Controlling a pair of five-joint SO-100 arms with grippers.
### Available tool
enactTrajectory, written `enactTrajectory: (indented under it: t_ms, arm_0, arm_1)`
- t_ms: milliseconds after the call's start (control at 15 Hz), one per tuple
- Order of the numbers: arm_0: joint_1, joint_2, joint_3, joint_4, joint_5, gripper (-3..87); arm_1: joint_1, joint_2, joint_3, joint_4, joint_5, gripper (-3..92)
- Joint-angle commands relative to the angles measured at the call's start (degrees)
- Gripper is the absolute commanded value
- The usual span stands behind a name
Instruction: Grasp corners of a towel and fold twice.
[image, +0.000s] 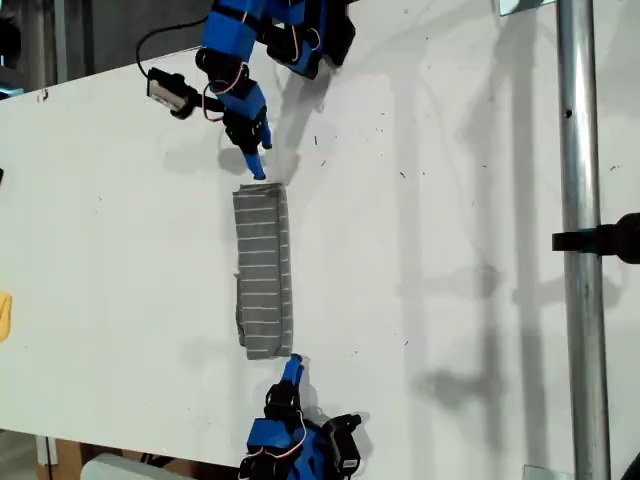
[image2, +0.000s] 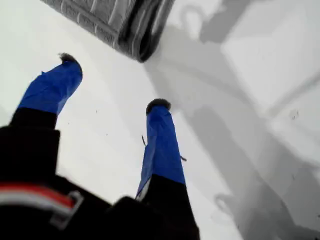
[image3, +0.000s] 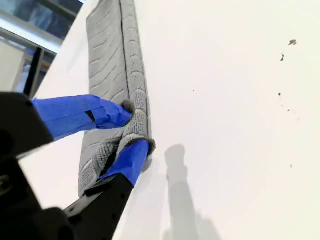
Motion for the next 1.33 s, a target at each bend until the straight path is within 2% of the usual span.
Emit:
enactTrajectory:
  t_ms: [0,200,467,533,667,733,867,1000,1200,1267]
  arm_0:
    - [-0.44,0.35,-0.09,0.18,0.00,9.3]
    - [-0.70,0.35,-0.09,1.05,-0.44,9.2]
    - [-1.32,0.35,-0.09,1.85,-0.62,8.9]
    - [-1.41,0.35,-0.09,1.93,-0.62,8.9]
    - [-1.67,0.35,-0.09,2.02,-0.53,8.8]
    - [-1.67,0.35,-0.09,2.11,-0.44,8.8]
    - [-1.67,0.35,-0.18,2.02,-0.18,8.8]
    - [-1.67,0.35,-0.18,1.93,0.09,8.8]
    - [-1.58,0.35,-0.18,1.76,0.35,8.8]
    - [-1.49,0.35,-0.18,1.67,0.35,8.8]
  arm_1:
    - [2.37,-21.88,-13.10,-5.80,-1.85,31.4]
    - [2.46,-39.81,-25.05,-8.88,-2.29,31.3]
    - [-0.88,-59.77,-46.32,-5.19,0.44,33.2]
    - [-1.49,-62.05,-49.83,-5.54,-0.09,30.7]
    - [-1.67,-62.05,-52.03,-5.01,-0.79,3.4]
    - [-1.14,-59.68,-50.71,-2.11,-2.20,2.8]
    - [-0.70,-46.58,-40.25,5.71,-2.72,-0.2]
    - [-3.87,-27.16,-29.62,20.92,0.18,-0.2]
    - [-16.52,-2.37,-26.02,47.11,14.94,-0.2]
    - [-20.57,1.67,-27.86,50.27,18.54,-0.2]
